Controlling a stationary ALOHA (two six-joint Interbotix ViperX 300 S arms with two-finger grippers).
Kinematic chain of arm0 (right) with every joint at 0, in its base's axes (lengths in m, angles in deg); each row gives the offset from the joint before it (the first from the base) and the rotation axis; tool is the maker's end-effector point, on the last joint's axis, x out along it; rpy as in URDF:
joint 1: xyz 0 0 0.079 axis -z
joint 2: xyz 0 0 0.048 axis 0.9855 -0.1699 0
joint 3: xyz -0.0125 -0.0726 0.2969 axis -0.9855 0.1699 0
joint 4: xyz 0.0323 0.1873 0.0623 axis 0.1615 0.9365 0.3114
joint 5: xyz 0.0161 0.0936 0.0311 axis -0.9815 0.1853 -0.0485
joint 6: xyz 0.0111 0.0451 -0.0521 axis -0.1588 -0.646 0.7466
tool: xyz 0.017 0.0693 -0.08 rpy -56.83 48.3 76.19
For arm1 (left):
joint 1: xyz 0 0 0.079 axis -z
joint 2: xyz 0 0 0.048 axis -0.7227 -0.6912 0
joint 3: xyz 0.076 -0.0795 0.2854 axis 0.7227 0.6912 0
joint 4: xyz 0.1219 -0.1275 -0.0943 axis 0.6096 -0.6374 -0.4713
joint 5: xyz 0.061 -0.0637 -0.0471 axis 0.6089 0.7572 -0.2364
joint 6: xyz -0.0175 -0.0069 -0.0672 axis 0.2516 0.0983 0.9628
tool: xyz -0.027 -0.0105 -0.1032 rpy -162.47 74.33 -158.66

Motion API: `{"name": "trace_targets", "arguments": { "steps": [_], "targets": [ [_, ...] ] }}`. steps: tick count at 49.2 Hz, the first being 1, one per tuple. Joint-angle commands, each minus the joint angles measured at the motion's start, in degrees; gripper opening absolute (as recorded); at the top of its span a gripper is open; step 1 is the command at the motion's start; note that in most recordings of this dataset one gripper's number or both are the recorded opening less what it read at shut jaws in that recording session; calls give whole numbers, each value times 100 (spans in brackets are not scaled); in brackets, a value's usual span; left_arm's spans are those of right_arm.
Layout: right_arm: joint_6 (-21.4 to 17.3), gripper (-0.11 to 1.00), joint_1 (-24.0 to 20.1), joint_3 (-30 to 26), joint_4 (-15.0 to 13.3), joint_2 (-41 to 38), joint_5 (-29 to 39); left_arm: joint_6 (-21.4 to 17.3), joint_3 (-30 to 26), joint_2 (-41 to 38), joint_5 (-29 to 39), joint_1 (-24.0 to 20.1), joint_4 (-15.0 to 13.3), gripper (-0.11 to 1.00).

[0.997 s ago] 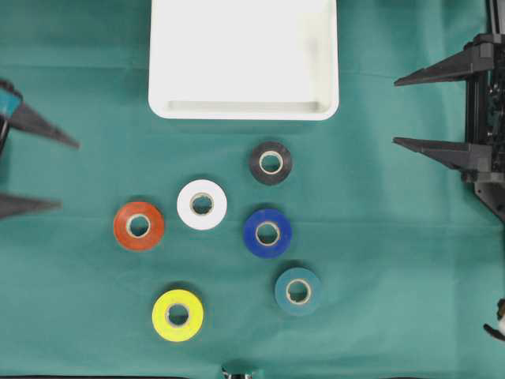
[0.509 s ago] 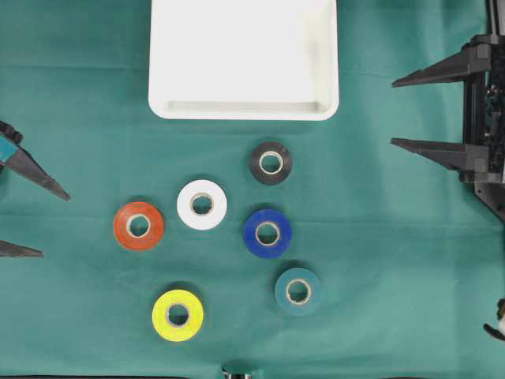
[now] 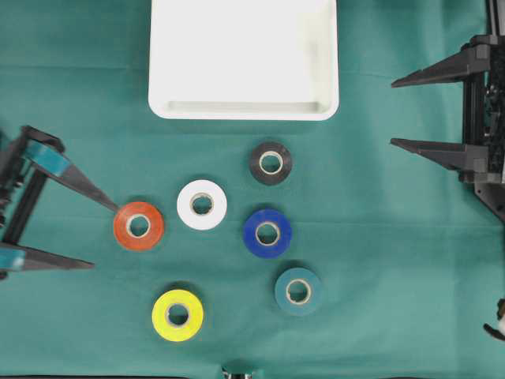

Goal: Pick up the tape from a random location and place it into the white case.
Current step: 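Lower the open left gripper over the yellow tape roll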

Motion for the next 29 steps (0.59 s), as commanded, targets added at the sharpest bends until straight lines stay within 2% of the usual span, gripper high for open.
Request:
{"name": "trace_targets", "arguments": {
  "steps": [1, 18, 29],
  "targets": [
    [-9, 92, 9, -132, 9, -44, -26, -9, -422, -316, -44, -9, -9, 98],
    [-9, 92, 9, -132, 18, -44, -26, -88, -1503, -1477, -9, 229, -9, 98],
    [-9, 92, 9, -132, 18, -53, -26, -97, -1819, -1793, 88, 246, -9, 98]
  ]
}}
